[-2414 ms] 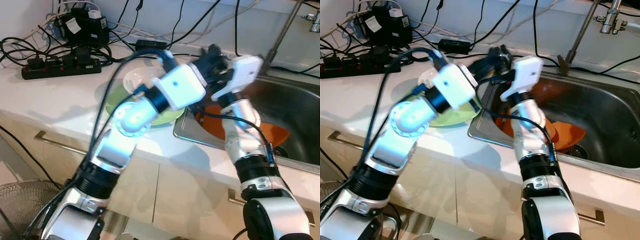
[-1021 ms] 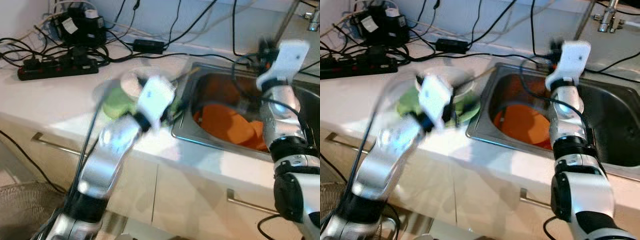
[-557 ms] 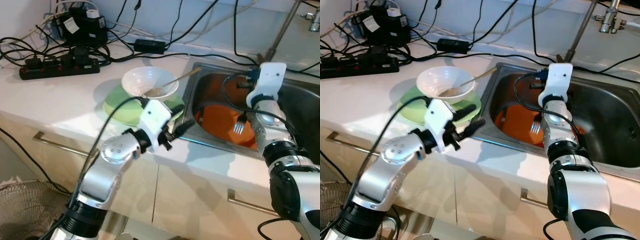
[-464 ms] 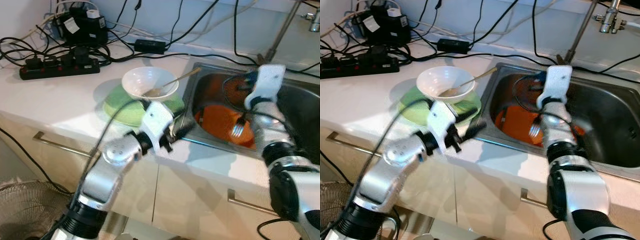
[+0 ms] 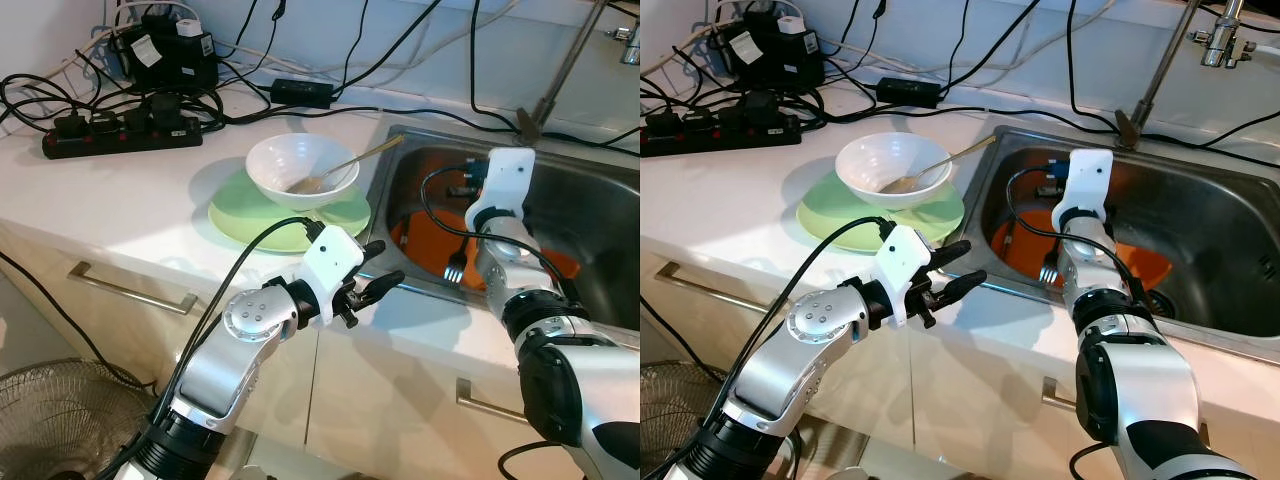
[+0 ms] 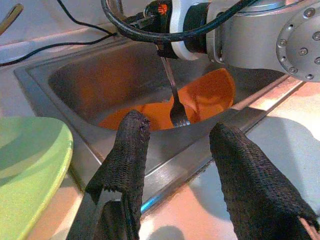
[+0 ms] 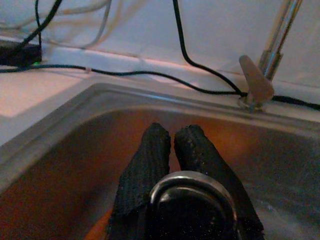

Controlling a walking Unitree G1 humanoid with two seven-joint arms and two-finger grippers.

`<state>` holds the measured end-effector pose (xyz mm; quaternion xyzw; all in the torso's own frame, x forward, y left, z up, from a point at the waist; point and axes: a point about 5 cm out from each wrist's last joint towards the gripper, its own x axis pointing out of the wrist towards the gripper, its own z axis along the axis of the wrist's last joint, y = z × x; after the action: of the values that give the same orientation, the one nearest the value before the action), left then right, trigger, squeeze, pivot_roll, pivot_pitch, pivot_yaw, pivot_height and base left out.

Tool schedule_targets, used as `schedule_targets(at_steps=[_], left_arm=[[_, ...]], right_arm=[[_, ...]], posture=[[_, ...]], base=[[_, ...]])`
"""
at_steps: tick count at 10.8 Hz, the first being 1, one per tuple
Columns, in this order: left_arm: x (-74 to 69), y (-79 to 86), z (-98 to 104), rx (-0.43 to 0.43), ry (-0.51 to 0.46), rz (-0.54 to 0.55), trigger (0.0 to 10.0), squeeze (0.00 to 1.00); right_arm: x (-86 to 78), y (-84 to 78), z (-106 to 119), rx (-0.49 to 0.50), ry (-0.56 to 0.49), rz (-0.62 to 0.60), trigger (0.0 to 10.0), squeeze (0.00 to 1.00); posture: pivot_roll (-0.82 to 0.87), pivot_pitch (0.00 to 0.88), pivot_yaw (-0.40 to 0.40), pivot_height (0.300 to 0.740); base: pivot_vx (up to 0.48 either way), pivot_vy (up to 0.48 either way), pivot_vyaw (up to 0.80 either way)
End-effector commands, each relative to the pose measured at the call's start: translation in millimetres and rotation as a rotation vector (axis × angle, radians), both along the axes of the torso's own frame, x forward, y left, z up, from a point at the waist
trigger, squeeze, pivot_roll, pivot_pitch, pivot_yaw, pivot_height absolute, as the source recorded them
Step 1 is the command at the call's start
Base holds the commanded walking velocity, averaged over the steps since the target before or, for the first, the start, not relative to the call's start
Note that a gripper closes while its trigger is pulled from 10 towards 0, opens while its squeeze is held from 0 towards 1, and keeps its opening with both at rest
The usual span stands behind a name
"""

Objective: Kitchen organization

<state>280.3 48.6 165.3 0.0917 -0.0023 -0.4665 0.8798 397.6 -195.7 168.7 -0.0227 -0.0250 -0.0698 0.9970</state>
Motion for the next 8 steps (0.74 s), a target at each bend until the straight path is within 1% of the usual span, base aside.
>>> schedule_targets(at_steps=[1,2,3,4,5,6,8], left_arm=[[-1.0,-0.5,-4.7,0.016,0.025,0.002,10.0,0.00],[-0.8,0.1,-5.6,0.020,0.029,0.006,10.0,0.00],[-0.4,0.2,-5.4,0.028,0.031,0.010,10.0,0.00],[-0.4,0.0,-5.5,0.029,0.032,0.012,10.0,0.00],[-0.7,-0.2,-5.5,0.027,0.033,0.012,10.0,0.00],[-1.0,-0.3,-5.6,0.028,0.033,0.012,10.0,0.00],[-1.4,-0.2,-5.7,0.027,0.035,0.012,10.0,0.00]], right_arm=[[2.8,-0.3,6.5,0.001,-0.004,-0.004,10.0,0.00],[2.9,0.5,6.0,-0.004,-0.001,0.000,10.0,0.00],[2.2,1.3,2.0,-0.011,0.021,0.003,10.0,0.67],[1.6,2.2,-0.7,-0.010,0.032,0.008,10.0,0.69],[1.5,4.0,-2.3,-0.015,0.040,0.015,10.0,0.54],[1.6,5.6,-2.7,-0.014,0.041,0.019,10.0,0.00],[1.6,8.1,-4.0,-0.015,0.047,0.026,10.0,0.00]], posture=[[0.28,0.037,-0.057,0.725],[0.27,0.041,-0.057,0.725],[0.27,0.044,-0.058,0.725],[0.27,0.044,-0.058,0.725],[0.27,0.045,-0.059,0.725],[0.27,0.045,-0.059,0.725],[0.28,0.042,-0.059,0.725]], base=[[0.000,0.000,0.00],[0.000,0.000,0.00],[0.000,0.000,0.00],[0.000,0.000,0.00],[0.000,0.000,0.00],[0.000,0.000,0.00],[0.000,0.000,0.00]])
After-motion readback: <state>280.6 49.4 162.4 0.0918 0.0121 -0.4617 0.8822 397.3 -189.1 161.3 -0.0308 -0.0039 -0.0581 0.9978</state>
